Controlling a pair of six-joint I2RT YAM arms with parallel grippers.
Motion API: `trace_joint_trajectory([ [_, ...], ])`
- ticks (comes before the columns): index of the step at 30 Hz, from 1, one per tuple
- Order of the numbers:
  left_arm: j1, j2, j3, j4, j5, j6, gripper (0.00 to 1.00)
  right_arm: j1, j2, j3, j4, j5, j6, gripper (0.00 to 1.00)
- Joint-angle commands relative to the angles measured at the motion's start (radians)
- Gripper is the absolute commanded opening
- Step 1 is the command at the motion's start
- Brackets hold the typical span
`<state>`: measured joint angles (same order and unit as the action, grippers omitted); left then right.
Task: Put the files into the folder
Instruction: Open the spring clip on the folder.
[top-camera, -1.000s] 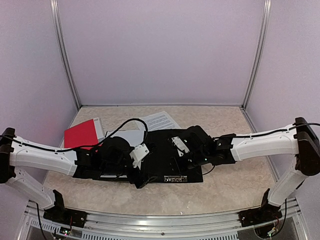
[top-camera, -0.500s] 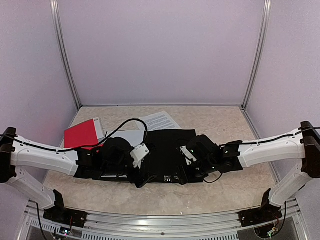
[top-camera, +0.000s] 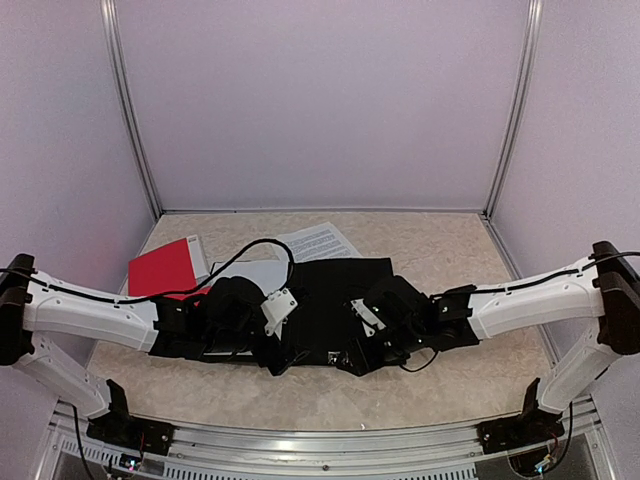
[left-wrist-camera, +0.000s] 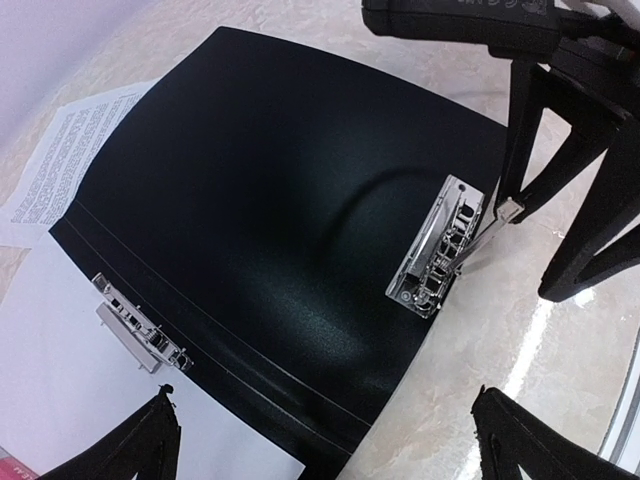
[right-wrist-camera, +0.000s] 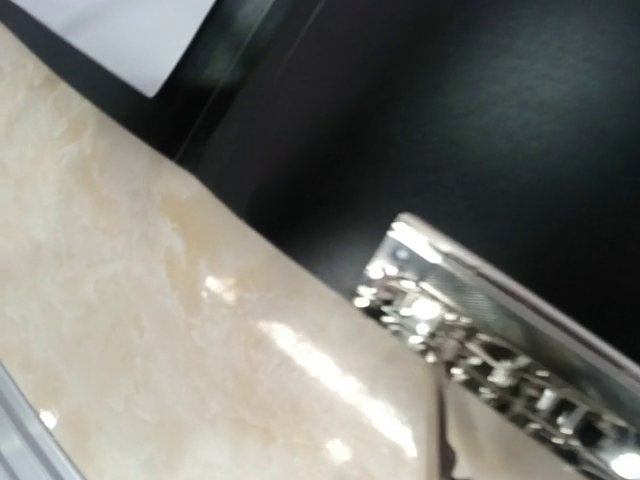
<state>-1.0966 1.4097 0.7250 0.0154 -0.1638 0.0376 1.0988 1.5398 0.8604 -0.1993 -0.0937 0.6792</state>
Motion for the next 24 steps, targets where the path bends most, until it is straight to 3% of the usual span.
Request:
trace_joint_trajectory([
  [1,0.005,-0.004,0.018,-0.012,-0.032,-0.015,0.99,0.024,0.042,0.042,0.025,-0.019,0.011,0.52],
  [9,0.007,-0.034,-0.010,-0.050,-0.056,-0.029,0.99,0.034,0.115,0.114,0.043,-0.037,-0.010,0.53],
  [24,0.024,-0.139,-0.056,-0.098,-0.089,-0.064,0.99,0.037,0.264,0.227,0.055,-0.095,-0.056,0.63],
])
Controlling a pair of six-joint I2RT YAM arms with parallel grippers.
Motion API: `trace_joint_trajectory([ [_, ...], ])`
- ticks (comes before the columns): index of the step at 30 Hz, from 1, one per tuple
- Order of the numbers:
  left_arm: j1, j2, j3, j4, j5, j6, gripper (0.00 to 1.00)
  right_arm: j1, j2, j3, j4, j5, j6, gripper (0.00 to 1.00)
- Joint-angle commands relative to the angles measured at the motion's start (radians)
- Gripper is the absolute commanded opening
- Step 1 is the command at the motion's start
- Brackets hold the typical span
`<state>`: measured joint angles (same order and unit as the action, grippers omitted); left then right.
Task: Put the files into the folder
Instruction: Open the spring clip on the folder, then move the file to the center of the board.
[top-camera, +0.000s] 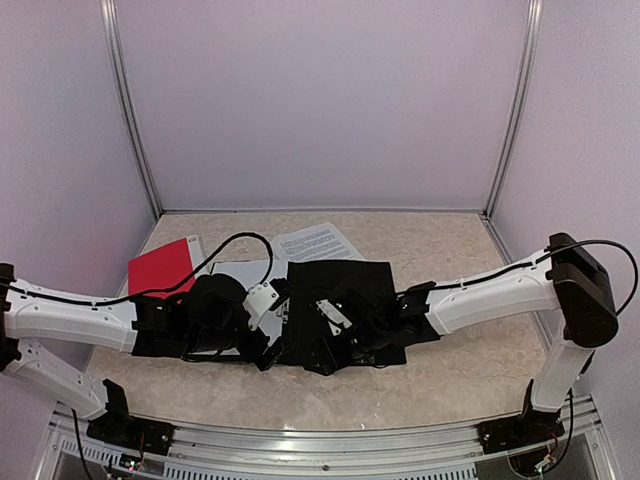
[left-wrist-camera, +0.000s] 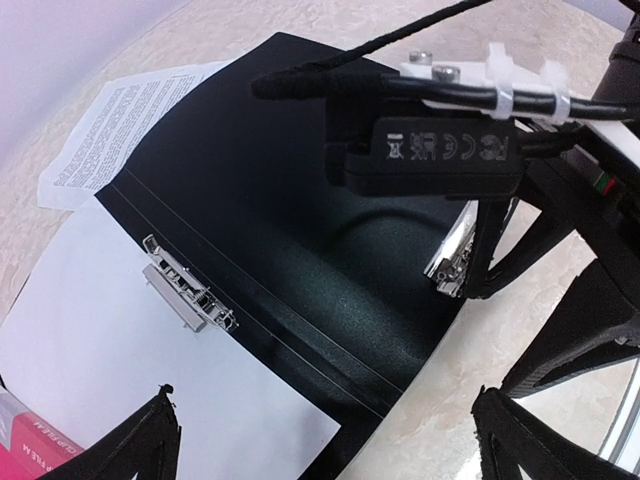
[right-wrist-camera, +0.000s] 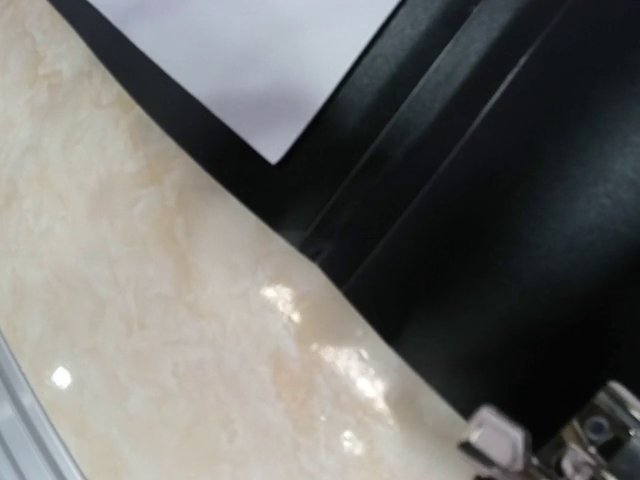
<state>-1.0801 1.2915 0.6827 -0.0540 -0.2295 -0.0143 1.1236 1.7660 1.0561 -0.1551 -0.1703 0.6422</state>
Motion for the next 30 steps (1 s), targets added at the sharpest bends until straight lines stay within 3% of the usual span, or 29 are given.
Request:
trace_joint_trajectory([
  [1,0.009,-0.022,-0.014,-0.032,-0.025,-0.013,0.99,0.013,0.048,0.036,0.013,-0.021,-0.019,0.64],
  [12,0.020,-0.029,-0.015,-0.037,-0.041,-0.021,0.99,0.021,0.117,0.148,-0.041,-0.018,-0.090,0.76],
  [20,0.038,-0.059,-0.037,0.019,-0.067,-0.060,0.99,0.024,0.005,0.195,-0.111,0.074,-0.135,0.81],
  [24,0.079,-0.084,-0.034,0.013,-0.045,-0.131,0.99,-0.055,-0.020,0.227,-0.207,0.174,-0.150,0.80],
  [30,0.198,-0.090,0.048,-0.095,0.017,-0.317,0.99,-0.273,0.002,0.257,-0.107,0.173,-0.235,0.81],
])
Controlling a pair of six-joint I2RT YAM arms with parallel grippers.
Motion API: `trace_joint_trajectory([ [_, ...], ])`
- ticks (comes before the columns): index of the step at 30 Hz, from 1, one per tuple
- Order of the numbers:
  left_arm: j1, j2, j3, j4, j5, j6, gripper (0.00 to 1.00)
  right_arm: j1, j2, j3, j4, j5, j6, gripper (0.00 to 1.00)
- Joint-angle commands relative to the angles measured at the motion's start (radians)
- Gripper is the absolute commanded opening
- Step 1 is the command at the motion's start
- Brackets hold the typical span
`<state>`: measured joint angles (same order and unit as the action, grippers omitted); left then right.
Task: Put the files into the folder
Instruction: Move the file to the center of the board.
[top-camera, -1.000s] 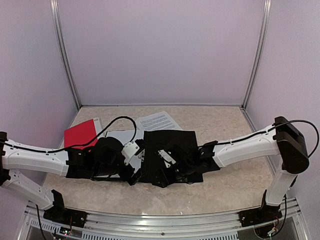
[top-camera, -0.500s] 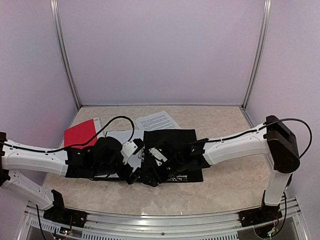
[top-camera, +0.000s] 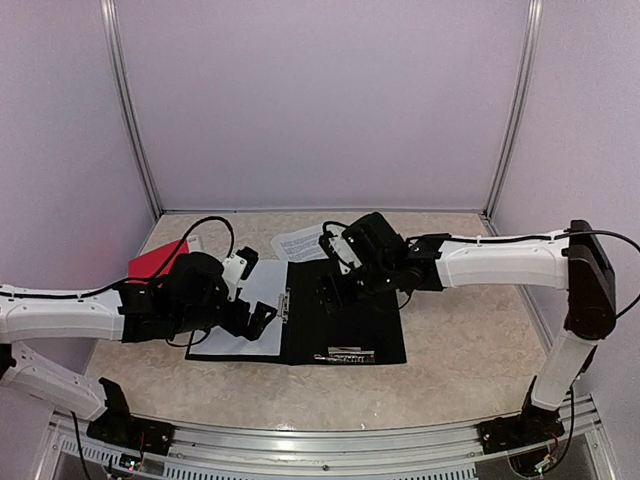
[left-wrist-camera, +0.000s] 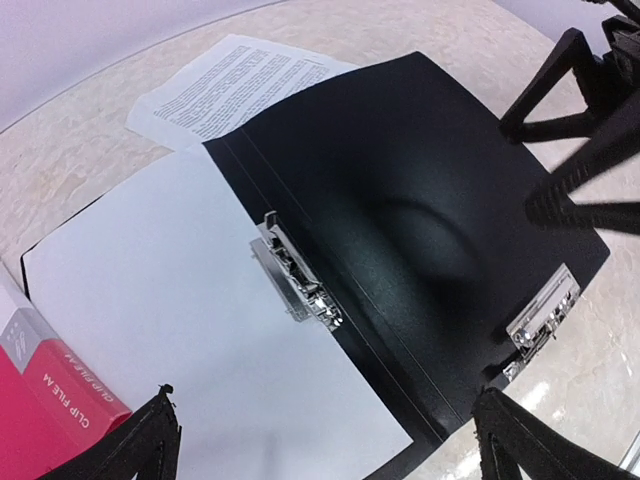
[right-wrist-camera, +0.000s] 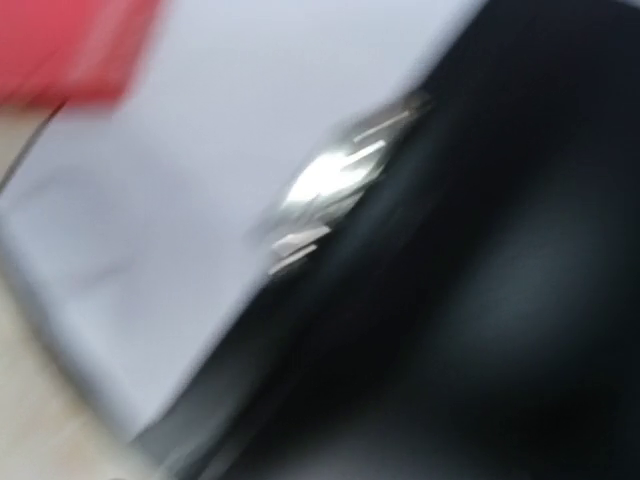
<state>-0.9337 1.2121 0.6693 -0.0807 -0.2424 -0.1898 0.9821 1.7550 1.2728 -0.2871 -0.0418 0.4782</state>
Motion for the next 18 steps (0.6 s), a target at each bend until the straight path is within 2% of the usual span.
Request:
trace_joint_trajectory([
  [1,0.059,-0.002,0.078,-0.080,0.014,-0.149,0.99,-0.165,0.035,0.067,0.037,0.025,-0.099,0.81],
  [8,0.075,0.175,0.249,-0.162,-0.157,-0.153,0.99,-0.315,0.261,0.322,0.013,0.028,-0.207,0.83],
  [13,0.112,0.345,0.388,-0.235,-0.127,-0.178,0.99,-0.411,0.455,0.539,-0.026,-0.064,-0.235,0.83],
  [18,0.155,0.466,0.487,-0.261,-0.064,-0.208,0.99,-0.446,0.648,0.729,-0.074,-0.086,-0.261,0.83],
])
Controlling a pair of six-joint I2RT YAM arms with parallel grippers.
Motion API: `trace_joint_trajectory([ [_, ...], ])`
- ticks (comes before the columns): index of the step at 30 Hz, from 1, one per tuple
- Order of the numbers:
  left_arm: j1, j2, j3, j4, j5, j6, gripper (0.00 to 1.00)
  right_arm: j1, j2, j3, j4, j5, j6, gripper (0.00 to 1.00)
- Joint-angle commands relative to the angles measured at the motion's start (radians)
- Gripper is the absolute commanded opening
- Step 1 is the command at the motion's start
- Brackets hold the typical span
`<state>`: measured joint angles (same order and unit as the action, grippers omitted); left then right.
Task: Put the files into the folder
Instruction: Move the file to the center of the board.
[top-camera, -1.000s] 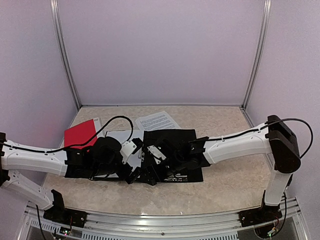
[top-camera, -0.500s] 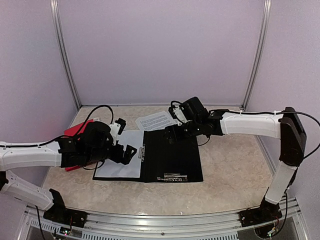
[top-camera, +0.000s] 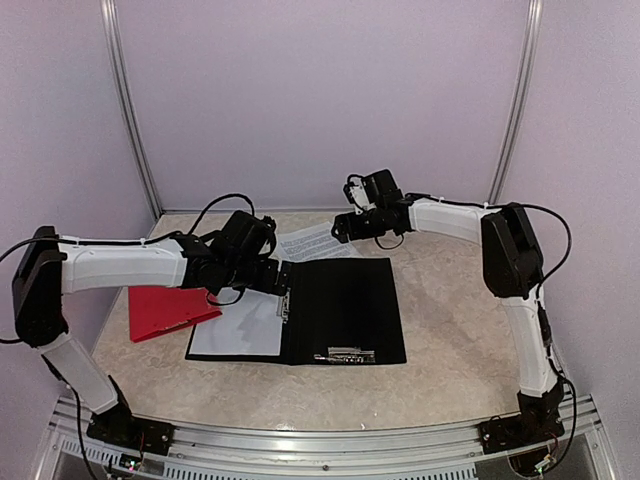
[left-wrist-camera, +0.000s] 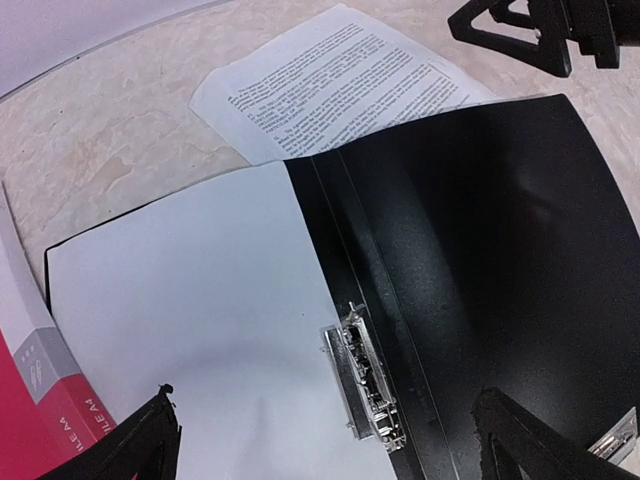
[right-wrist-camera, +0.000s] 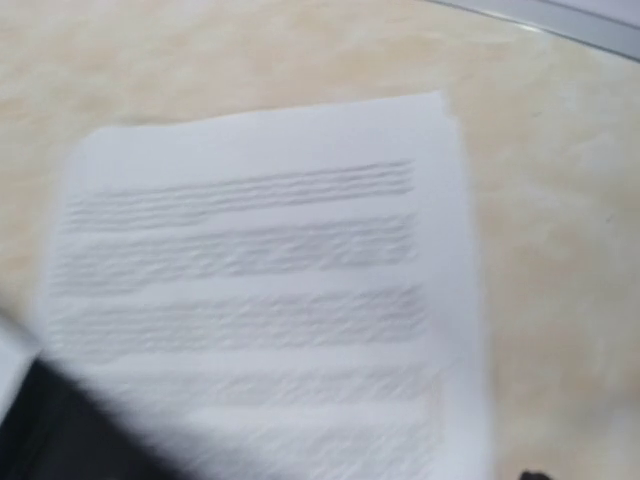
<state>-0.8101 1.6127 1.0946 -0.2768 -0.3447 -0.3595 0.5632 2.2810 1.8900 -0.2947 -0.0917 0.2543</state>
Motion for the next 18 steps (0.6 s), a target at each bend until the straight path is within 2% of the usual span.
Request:
trace_joint_trajectory([
  [1,0.034,0.077,0.072,-0.066,0.046,-0.039,0.99,-0.031,0.151,0.143,-0.075,-0.034,-0.042,0.83],
  [8,0.040,0.128,0.090,-0.082,0.071,-0.049,0.99,-0.036,0.304,0.313,-0.123,-0.014,-0.065,0.78],
  [12,0.040,0.128,0.081,-0.084,0.078,-0.059,0.99,-0.024,0.317,0.306,-0.134,0.028,-0.089,0.74],
  [18,0.040,0.128,0.073,-0.084,0.077,-0.058,0.99,0.004,0.320,0.292,-0.194,0.201,-0.173,0.69],
])
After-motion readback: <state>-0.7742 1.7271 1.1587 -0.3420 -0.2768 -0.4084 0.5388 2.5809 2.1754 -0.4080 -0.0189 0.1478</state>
